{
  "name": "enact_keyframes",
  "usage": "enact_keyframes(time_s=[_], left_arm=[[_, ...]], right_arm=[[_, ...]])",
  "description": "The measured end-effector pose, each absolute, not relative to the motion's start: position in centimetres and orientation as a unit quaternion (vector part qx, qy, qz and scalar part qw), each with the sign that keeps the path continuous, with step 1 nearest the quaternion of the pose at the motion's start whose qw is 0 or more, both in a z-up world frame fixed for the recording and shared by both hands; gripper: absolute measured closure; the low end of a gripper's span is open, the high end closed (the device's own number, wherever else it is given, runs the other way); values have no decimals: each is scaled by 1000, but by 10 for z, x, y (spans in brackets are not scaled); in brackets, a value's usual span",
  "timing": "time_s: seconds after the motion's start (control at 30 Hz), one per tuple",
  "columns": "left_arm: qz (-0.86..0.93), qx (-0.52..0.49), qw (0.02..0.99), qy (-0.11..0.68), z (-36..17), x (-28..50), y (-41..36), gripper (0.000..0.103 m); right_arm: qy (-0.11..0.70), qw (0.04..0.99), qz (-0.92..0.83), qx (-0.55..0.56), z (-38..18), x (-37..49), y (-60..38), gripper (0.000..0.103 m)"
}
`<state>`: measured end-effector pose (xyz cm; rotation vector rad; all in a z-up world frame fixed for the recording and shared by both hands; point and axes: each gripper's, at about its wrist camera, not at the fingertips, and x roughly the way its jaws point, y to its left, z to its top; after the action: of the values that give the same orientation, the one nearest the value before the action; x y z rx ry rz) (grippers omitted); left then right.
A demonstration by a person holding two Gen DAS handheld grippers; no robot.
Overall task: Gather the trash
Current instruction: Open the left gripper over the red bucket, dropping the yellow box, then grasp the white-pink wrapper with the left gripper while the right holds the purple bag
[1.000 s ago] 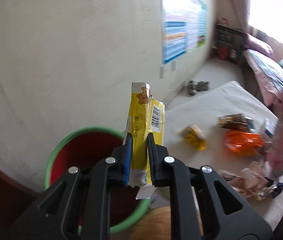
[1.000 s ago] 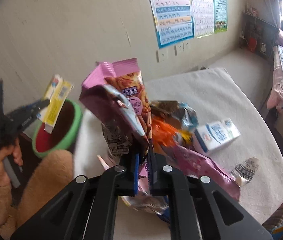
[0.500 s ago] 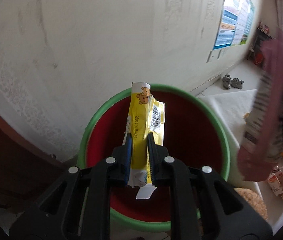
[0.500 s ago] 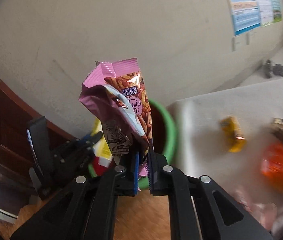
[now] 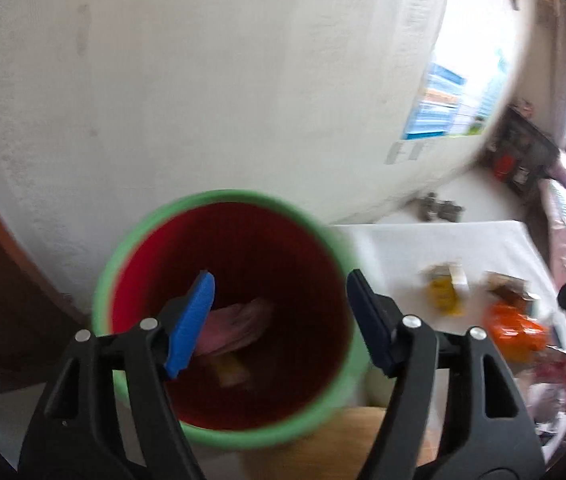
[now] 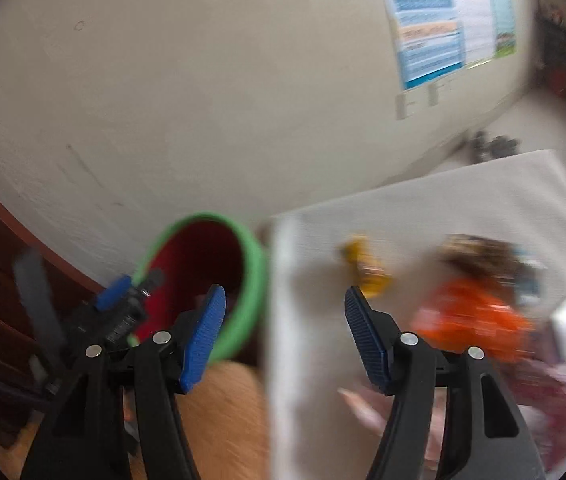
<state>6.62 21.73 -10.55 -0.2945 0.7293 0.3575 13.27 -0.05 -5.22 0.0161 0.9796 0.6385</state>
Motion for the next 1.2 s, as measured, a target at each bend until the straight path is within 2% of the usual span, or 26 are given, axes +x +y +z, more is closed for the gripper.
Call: enact_keyframes(time_s=[0.13,0.3,0.43,0.5,0.53,0.6,0.7,0.83,1.03,1.2], left_arm=[[132,-135,928,321,-84,85,159,23],[85,-195,927,310,-106,103,115,21],[128,-78,936,319,-128,112,81,21],[149,-16,949,278,-123,111,65,14],[160,27,957,241,-121,109,54,7],[163,104,960,200,-124,110,30,5],[143,141,959,201,-134,117,18,5],[76,49,955,284,-132,132,43,6],[51,-83,922,375,-136,106,82,6],[34,-98,912,398,-140,74,87,5]], right_arm=[[449,859,246,-18,-46,127,-65,40],[442,877,190,4,-55,131,-124,40],[448,877,175,3,-56,130,-142,40],[450,876,173,14,-55,131,-146,39],[452,875,173,19,-55,132,-148,39],[453,875,173,16,-54,133,-148,38],[450,877,170,-9,-52,132,-145,38],[455,878,140,-51,-57,131,-153,36],[480,867,130,16,-68,138,-178,36],[485,866,123,-3,-66,131,-181,36]])
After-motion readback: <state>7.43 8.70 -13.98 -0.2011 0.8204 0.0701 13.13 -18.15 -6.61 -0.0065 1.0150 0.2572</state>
